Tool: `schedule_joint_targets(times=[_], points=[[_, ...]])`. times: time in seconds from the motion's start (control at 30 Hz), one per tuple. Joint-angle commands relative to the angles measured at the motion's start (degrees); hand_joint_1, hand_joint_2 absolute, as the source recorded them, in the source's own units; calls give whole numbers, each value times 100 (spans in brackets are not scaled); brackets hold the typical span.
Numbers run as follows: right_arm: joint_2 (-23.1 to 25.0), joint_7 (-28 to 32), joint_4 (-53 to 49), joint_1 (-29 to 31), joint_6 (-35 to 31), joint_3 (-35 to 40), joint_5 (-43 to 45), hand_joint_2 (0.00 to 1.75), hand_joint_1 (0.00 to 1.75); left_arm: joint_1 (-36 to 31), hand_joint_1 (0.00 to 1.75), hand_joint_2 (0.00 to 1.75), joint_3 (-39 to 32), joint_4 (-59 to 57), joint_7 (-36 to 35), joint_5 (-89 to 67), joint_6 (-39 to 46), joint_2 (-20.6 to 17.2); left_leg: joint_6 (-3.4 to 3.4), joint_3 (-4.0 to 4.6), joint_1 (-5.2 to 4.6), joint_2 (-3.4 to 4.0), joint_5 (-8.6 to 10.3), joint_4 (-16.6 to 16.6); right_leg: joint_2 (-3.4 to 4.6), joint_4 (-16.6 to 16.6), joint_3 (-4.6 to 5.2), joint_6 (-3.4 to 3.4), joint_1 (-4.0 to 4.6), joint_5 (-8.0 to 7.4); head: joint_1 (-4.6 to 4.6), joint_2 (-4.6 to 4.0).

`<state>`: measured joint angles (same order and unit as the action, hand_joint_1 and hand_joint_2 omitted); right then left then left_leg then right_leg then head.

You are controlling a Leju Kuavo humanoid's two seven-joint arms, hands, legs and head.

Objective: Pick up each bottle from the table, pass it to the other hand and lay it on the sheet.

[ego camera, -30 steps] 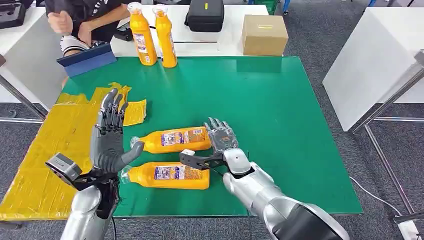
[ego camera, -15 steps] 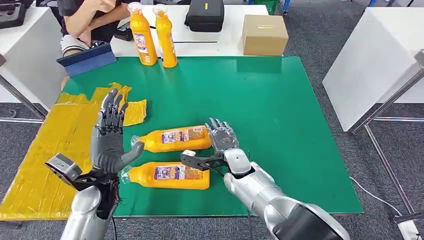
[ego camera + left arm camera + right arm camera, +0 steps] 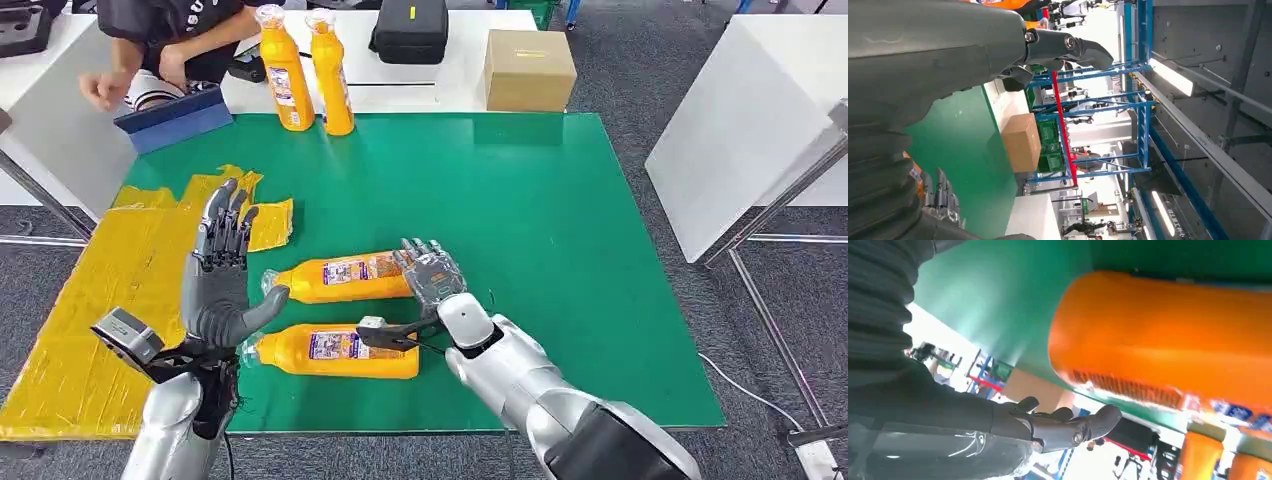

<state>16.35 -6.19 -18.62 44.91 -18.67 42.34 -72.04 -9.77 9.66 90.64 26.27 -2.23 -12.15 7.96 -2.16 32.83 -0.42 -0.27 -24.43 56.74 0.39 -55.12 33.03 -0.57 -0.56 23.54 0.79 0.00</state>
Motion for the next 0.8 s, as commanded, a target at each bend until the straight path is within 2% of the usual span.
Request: schedule_joint_targets(times=[0.03, 0.3, 0.53, 0.8], points=[[48, 30, 270, 302, -99, 277, -71, 175, 0, -30, 0, 175, 20, -52, -6, 9, -51, -116, 14, -7, 1, 1, -5, 1, -3, -2, -7, 4, 0, 6, 0, 0], [102, 9, 282, 327, -152, 237, -208, 175, 0, 34, 0, 175, -64, -36, -8, -6, -78, -100, 18, -9, 1, 1, -7, 2, -4, -3, -11, 5, 1, 8, 0, 0], [98, 310, 315, 417, 138, -341, 330, 175, 0, -13, 0, 175, -14, -163, 20, -25, -125, -146, 10, 0, 0, -2, -2, 1, -5, -2, -3, 3, 0, 3, 0, 0], [83, 335, 322, 431, 176, -386, 362, 175, 0, -14, 0, 175, 6, -165, 30, -26, -130, -143, 16, -7, 0, -3, -5, 1, -8, -2, -10, 4, 1, 7, 0, 0]])
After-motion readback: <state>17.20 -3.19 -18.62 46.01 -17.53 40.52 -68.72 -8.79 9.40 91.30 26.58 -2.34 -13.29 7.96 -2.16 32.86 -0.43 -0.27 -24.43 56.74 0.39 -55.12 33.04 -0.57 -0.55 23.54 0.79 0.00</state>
